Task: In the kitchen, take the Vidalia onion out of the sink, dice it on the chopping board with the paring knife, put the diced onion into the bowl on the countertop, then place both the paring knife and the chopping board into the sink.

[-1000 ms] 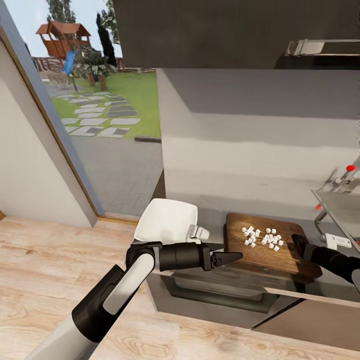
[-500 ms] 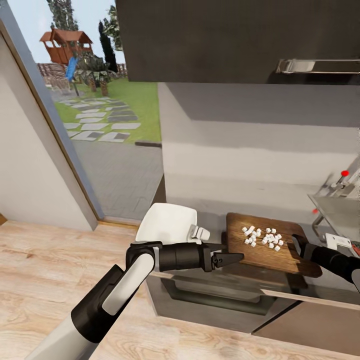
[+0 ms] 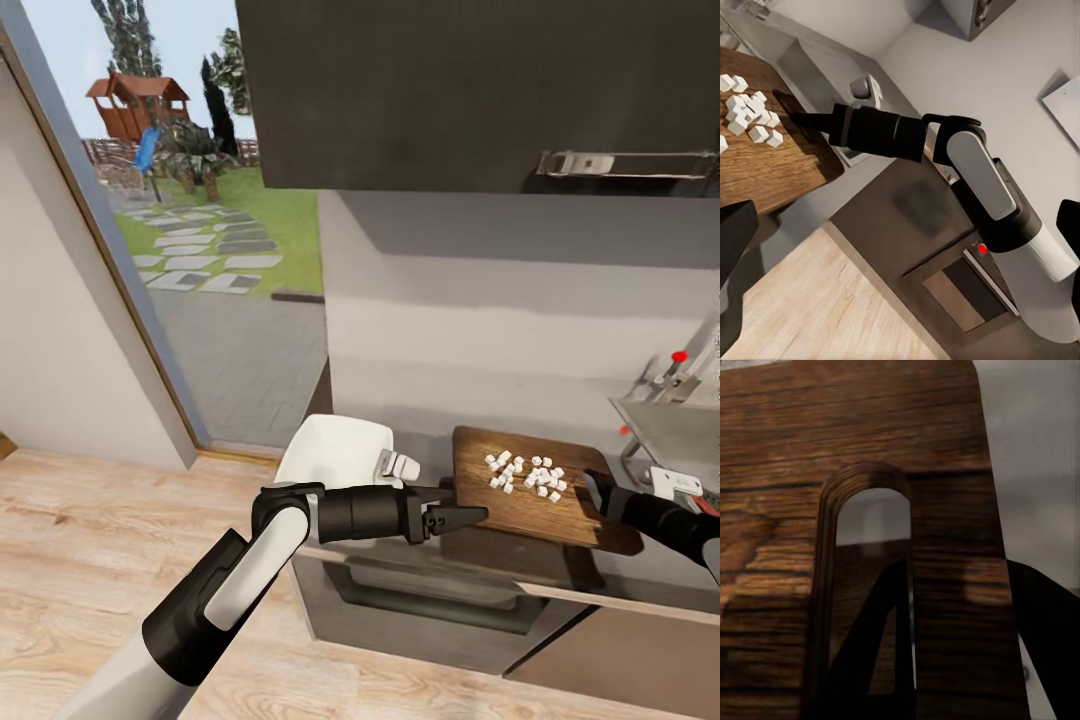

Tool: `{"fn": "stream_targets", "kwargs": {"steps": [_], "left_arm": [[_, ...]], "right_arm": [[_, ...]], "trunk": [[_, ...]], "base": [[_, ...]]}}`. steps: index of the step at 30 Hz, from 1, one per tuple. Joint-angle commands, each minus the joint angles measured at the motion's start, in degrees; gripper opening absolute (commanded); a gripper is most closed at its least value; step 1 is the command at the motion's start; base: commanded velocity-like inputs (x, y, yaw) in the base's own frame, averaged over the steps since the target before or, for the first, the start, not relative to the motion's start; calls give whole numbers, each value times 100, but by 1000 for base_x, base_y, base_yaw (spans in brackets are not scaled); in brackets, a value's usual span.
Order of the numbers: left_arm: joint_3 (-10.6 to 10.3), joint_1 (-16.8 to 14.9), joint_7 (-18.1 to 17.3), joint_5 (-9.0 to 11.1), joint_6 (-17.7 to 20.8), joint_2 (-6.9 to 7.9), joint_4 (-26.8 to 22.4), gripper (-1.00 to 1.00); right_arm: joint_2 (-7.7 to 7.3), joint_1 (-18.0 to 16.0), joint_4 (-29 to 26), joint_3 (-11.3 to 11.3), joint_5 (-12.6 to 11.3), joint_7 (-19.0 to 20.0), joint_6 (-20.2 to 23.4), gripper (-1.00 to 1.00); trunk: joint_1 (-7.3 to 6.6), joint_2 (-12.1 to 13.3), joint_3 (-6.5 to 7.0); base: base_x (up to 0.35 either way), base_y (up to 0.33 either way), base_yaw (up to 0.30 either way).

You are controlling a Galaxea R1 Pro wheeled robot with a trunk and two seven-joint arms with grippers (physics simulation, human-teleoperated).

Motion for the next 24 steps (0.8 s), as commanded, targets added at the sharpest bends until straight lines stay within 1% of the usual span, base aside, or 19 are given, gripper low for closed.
{"fn": "stream_targets", "kwargs": {"steps": [1,24], "left_arm": [[2,-5,-3,14,29,-1,0,100],[11,-5,-3,14,110,-1,2,100]], "right_arm": [[-1,-2,-5,-2,-56,-40,24,-100],[-1,-1,-5,5,-55,-40,27,-100]], "trunk": [[-21,35,20],[-526,958,651]], "base": [[0,0,0],[0,0,0]]}}
